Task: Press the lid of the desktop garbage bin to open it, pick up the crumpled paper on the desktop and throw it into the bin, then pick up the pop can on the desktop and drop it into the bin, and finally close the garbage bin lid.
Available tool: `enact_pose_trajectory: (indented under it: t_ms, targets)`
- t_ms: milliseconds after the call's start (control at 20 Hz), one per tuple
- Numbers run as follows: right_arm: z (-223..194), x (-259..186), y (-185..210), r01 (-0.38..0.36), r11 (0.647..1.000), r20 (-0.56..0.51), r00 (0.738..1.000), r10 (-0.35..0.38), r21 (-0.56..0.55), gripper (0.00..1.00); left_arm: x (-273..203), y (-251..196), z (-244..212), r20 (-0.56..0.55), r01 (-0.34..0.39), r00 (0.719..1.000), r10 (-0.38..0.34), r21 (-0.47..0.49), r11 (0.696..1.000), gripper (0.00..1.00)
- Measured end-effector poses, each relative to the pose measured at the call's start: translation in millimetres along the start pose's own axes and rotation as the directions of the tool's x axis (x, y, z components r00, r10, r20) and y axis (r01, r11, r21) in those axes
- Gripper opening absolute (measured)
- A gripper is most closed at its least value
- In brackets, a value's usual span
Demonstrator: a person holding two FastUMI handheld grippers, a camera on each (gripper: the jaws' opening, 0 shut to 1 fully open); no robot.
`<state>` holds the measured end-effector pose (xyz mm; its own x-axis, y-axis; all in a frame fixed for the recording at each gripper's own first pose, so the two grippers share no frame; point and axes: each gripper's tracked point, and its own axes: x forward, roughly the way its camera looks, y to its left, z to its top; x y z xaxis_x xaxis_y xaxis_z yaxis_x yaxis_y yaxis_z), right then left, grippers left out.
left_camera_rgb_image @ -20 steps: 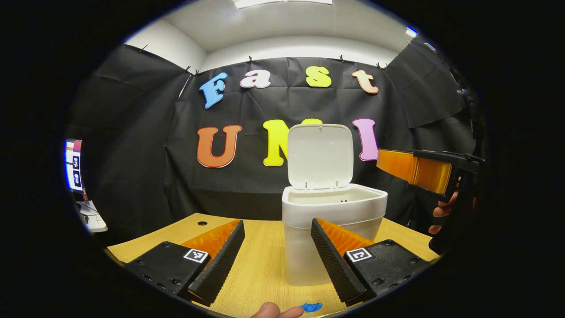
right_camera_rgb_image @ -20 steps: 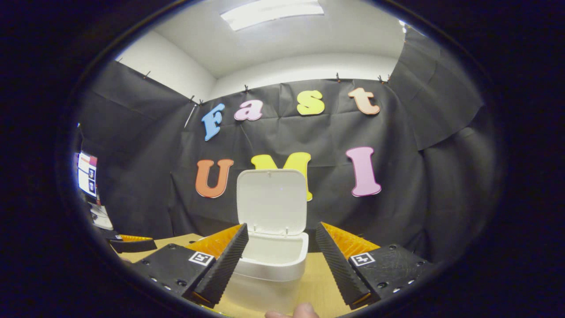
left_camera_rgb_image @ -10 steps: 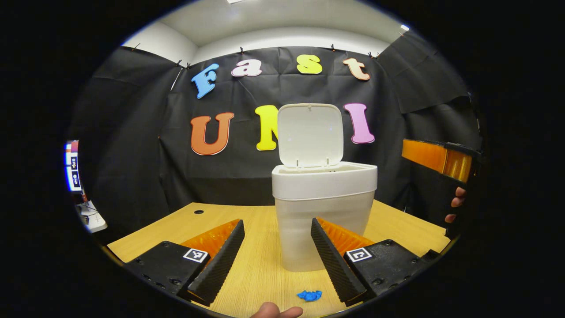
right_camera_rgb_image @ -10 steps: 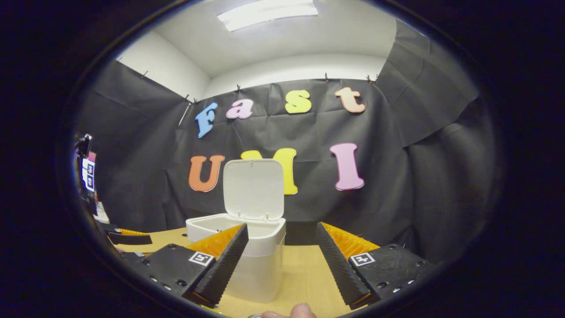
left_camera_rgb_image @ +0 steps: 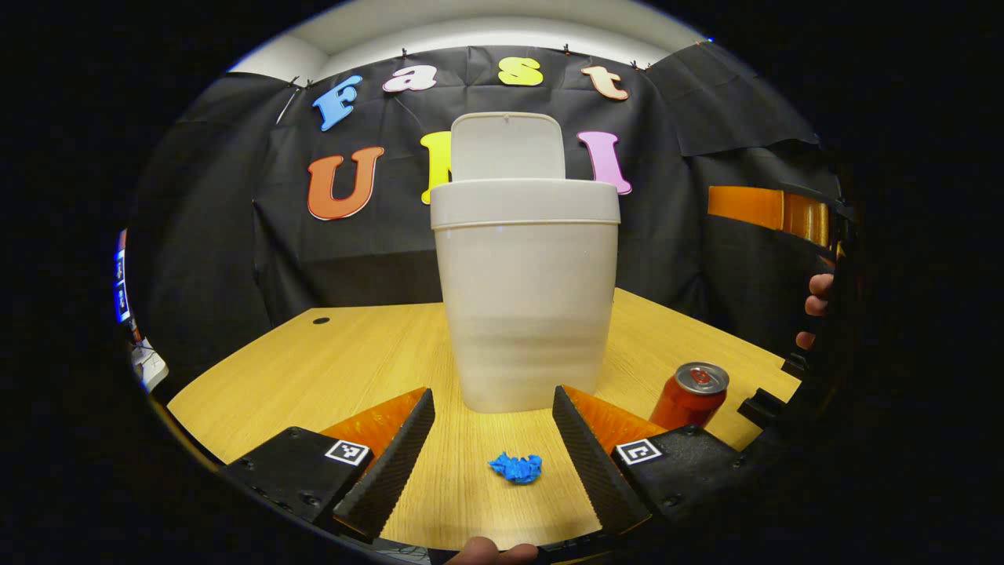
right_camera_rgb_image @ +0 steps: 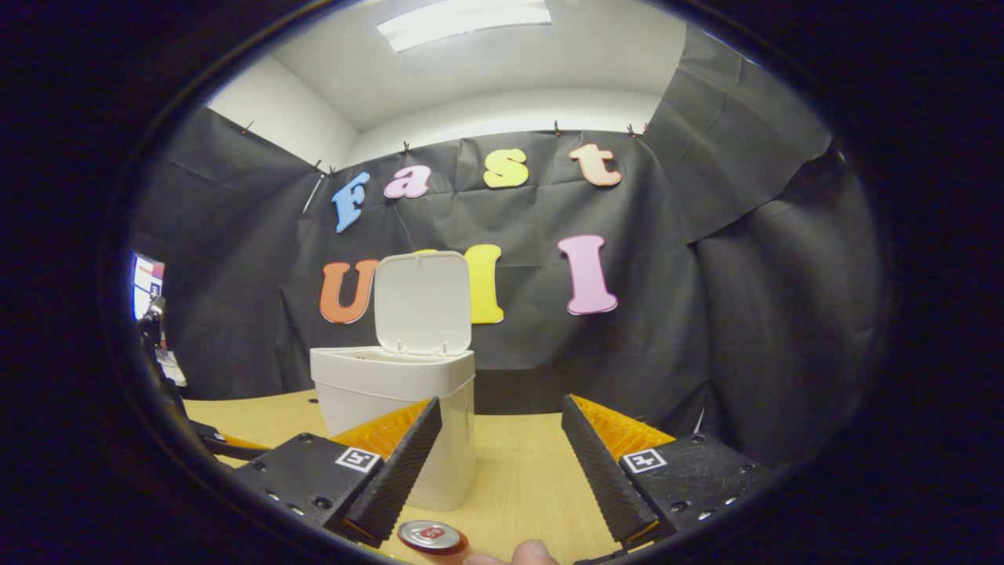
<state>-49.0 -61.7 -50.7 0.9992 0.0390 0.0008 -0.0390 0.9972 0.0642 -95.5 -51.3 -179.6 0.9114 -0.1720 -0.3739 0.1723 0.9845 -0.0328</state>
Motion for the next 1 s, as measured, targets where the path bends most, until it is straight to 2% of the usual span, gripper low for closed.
enact_pose_trajectory:
  t_ms: [150, 550, 850, 1000]
  targets:
    - [-12, -3, -11, 0.01, 0.999, -0.013, 1.0, -0.009, 0.042, 0.96, 6, -10, -24, -0.065, 0.025, 0.998, -0.027, -0.036, 0.999, 0.98]
    - [-49, -4, -35, 0.049, 0.998, -0.063, 0.997, -0.046, 0.043, 0.95, 19, -11, -71, -0.199, -0.014, 0.98, -0.007, -0.106, 0.994, 0.99]
    - [-67, -4, -41, 0.052, 0.998, -0.1, 0.994, -0.048, 0.04, 0.93, 26, -10, -84, -0.237, -0.038, 0.972, 0.011, -0.109, 0.993, 0.99]
    - [-73, -5, -41, 0.051, 0.998, -0.105, 0.993, -0.047, 0.032, 0.96, 26, -8, -88, -0.237, -0.052, 0.971, 0.026, -0.103, 0.993, 0.98]
